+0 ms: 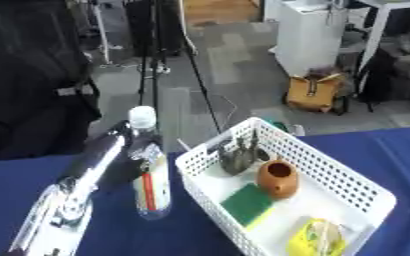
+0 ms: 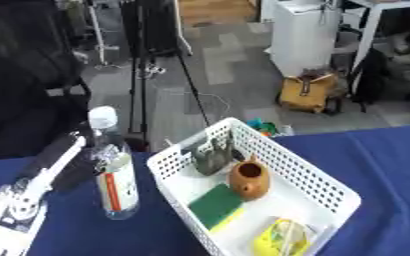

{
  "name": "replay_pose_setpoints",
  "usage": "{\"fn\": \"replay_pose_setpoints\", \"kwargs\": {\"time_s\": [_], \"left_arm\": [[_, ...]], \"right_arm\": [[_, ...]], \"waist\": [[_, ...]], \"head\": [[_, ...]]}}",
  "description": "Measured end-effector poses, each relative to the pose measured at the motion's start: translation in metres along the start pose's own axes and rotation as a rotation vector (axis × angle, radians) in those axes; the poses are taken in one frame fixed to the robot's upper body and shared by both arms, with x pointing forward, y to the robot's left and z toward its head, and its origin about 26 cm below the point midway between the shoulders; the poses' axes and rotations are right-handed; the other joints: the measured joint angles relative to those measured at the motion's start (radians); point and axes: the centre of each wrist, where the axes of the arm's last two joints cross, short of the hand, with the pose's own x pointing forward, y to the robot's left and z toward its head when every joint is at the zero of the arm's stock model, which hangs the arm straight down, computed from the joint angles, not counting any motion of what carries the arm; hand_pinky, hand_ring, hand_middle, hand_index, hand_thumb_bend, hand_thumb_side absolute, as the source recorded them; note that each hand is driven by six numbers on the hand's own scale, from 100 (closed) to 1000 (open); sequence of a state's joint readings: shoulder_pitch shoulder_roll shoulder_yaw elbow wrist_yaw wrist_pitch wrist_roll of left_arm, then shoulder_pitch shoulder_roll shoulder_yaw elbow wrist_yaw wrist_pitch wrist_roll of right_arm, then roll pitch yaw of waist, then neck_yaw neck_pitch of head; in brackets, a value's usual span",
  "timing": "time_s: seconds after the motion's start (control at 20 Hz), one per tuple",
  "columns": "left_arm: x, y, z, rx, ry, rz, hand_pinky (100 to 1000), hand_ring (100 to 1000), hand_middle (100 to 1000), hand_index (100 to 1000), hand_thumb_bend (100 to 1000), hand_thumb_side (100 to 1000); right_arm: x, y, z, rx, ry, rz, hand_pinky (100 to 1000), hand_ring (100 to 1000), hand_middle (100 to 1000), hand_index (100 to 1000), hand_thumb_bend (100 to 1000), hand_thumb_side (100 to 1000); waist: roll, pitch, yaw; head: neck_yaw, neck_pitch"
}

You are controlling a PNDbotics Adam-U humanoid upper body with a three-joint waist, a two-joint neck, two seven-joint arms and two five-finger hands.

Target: Pick up objects on the table and place them in the box.

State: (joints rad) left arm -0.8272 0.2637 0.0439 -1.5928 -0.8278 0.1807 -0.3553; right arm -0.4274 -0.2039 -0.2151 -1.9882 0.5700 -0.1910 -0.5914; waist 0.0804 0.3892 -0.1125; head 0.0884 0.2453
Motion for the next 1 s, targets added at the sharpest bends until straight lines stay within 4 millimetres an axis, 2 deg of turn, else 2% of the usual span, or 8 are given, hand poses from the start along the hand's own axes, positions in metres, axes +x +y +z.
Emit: {"fn": "replay_pose_setpoints", "kwargs": {"time_s": [0.35, 1.0], "left_arm": [[0.012, 0.016, -0.003, 0.024, -0.023, -0.002, 1000, 1000, 964, 848, 100, 1000], [0.047, 0.049, -0.018, 0.076, -0.131, 0.007, 1000, 1000, 965, 846, 100, 1000]], "right_arm": [[-0.001, -0.001, 0.002, 0.004, 0.005, 0.005, 647, 516, 592, 701, 100, 807], [-0.001, -0.001, 0.005, 0.022, 0.014, 0.007, 651, 517, 592, 703, 100, 806]], "waist": [[0.006, -0.009, 0.002], [0.022, -0.031, -0.013]], "head": [[-0.004, 0.002], [0.004, 0.02]]}}
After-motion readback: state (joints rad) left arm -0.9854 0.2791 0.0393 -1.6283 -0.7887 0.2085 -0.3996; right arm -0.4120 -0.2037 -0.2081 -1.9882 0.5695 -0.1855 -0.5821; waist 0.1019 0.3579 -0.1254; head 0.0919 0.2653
